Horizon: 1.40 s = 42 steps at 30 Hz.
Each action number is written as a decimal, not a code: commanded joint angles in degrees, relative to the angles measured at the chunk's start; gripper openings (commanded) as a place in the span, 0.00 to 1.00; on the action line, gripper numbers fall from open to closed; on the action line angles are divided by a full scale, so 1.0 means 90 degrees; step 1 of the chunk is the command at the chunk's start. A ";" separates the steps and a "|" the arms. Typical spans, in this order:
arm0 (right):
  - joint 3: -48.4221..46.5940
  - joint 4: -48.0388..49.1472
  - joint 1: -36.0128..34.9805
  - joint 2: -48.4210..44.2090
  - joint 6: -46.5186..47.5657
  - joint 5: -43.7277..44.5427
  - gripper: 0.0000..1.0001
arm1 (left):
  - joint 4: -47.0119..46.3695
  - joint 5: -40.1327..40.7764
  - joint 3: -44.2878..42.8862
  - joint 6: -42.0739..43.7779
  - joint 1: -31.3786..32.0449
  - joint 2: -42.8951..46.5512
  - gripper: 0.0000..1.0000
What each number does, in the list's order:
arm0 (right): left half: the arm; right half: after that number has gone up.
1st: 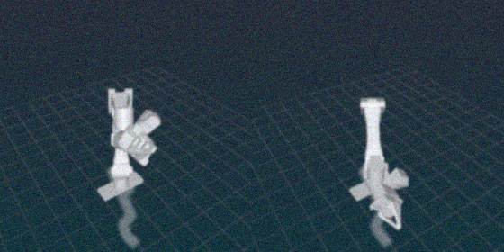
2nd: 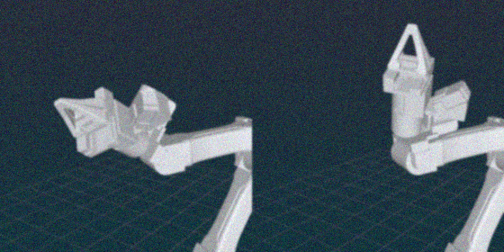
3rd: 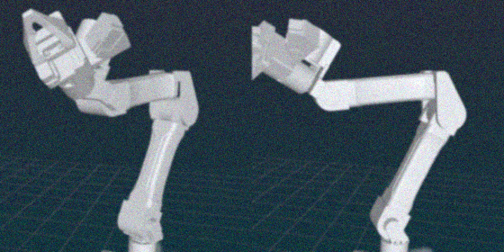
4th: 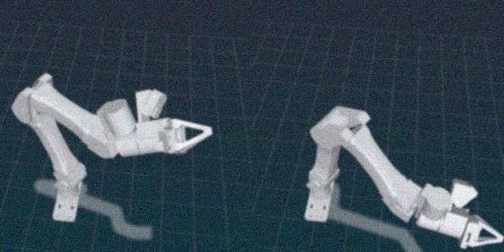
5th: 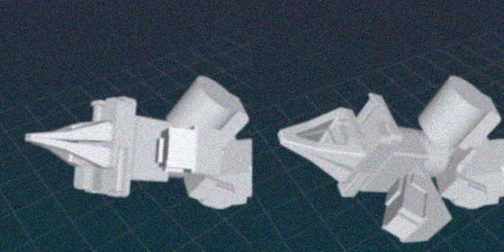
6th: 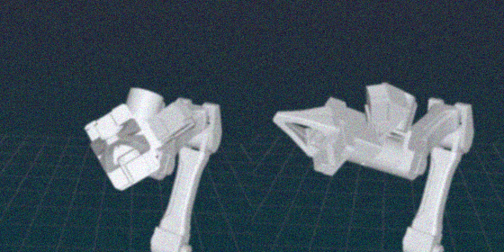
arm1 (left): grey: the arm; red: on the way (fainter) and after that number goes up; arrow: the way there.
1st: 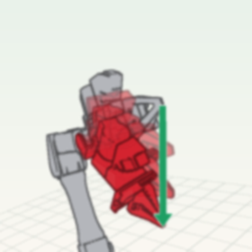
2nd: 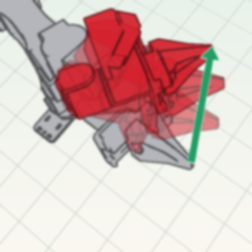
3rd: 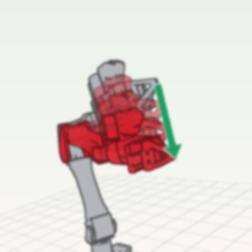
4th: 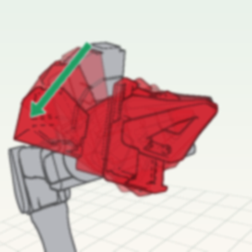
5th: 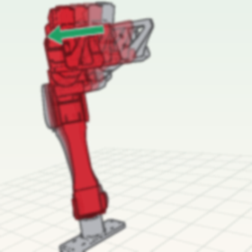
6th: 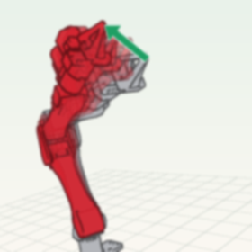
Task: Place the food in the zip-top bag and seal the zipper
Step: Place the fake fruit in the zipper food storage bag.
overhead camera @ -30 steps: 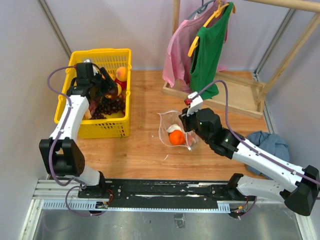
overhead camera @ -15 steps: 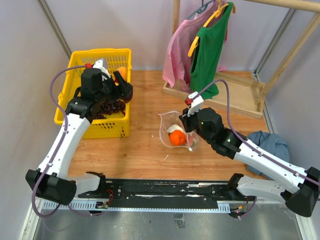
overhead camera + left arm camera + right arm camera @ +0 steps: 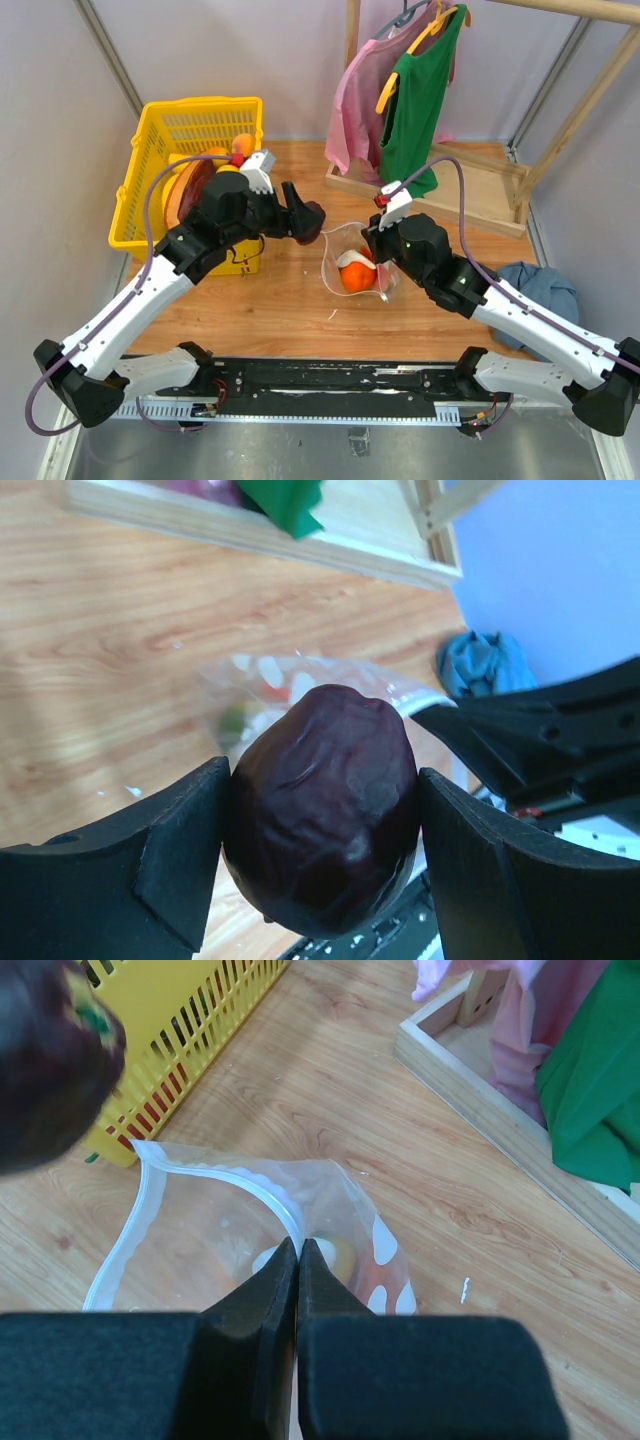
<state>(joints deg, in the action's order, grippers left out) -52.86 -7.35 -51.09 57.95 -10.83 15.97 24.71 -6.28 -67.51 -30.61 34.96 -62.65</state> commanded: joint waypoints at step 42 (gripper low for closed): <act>0.0138 0.0420 0.0120 -0.0248 -0.0555 -0.0599 0.01 | -0.1786 0.2892 0.0665 -0.2103 0.2038 -0.1405 0.68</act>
<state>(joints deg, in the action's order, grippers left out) -52.31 -6.17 -51.09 56.88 -15.00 10.96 12.47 18.04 -61.54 -50.22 52.49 -74.54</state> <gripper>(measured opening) 0.013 0.736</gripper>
